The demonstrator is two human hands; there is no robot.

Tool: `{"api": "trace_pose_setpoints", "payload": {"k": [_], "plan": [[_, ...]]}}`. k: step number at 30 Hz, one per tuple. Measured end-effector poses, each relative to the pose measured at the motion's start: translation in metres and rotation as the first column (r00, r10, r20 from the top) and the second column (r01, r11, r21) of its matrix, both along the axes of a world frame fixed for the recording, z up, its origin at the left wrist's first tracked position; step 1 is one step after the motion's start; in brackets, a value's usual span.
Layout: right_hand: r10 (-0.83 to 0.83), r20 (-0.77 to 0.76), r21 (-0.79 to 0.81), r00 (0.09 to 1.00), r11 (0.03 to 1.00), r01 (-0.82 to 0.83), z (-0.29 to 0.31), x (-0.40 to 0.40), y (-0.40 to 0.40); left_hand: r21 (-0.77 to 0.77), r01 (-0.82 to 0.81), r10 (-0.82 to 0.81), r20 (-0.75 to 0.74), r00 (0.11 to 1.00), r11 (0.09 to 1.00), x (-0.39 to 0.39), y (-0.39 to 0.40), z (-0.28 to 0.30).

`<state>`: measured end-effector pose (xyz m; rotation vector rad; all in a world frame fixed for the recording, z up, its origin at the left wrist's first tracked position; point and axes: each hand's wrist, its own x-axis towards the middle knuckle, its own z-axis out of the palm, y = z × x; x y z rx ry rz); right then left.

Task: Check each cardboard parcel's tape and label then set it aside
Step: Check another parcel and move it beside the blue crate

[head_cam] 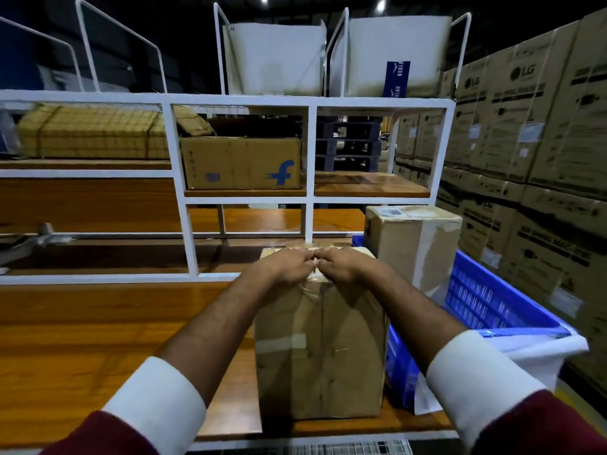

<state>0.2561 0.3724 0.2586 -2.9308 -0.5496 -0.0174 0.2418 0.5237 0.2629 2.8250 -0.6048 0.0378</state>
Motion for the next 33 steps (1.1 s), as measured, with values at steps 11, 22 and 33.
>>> {"api": "trace_pose_setpoints", "payload": {"k": [11,22,33], "plan": [[-0.059,0.016,-0.038,0.998,0.997,0.060,-0.004,-0.023,-0.023,0.033,-0.079,0.079,-0.017,0.997,0.996,-0.016,0.015,-0.004],[-0.090,0.070,-0.066,0.993,0.993,0.095,-0.010,-0.027,-0.042,0.054,-0.119,0.115,0.078,0.990,0.991,-0.032,0.024,-0.009],[-0.009,0.149,-0.074,0.989,0.997,0.020,-0.019,-0.050,-0.017,0.113,-0.021,0.003,0.156,0.988,0.993,-0.049,0.005,-0.016]]}}
